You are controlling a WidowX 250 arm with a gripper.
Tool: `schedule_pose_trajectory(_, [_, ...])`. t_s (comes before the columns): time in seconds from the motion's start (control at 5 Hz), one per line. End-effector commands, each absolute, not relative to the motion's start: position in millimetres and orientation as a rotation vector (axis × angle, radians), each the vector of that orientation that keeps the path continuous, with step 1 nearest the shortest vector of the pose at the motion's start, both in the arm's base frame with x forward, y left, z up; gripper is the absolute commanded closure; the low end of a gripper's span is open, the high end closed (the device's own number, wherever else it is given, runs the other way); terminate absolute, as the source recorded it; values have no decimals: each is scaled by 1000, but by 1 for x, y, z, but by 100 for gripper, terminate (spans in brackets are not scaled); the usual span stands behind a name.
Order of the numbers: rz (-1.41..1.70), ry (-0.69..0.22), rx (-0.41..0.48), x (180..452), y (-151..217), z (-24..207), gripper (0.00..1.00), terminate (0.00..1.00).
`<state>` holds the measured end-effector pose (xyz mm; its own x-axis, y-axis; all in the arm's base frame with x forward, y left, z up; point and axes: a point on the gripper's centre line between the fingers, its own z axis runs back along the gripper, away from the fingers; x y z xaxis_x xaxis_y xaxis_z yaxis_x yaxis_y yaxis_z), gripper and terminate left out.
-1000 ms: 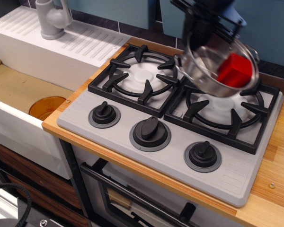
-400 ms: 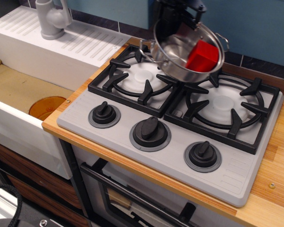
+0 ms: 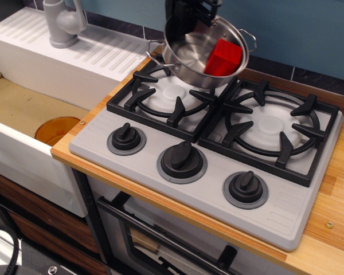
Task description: Put redcube in pan and put pan on stove
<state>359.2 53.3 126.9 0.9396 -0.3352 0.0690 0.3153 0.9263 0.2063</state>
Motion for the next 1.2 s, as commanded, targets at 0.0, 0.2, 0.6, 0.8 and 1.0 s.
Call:
schedule_pose_trajectory(0.0, [-356, -211, 236, 384, 78, 130, 100, 0])
schedule_pose_trajectory(0.2, [-365, -224, 233, 387, 90, 120, 100, 0])
schedule_pose_trajectory(0.6, [-372, -252, 224, 388, 109, 96, 100, 0])
schedule_pose_trajectory(0.8, [-382, -275, 218, 386, 115, 84, 100, 0])
schedule_pose_trajectory(1.0, [-386, -283, 206, 381, 117, 74, 0, 0])
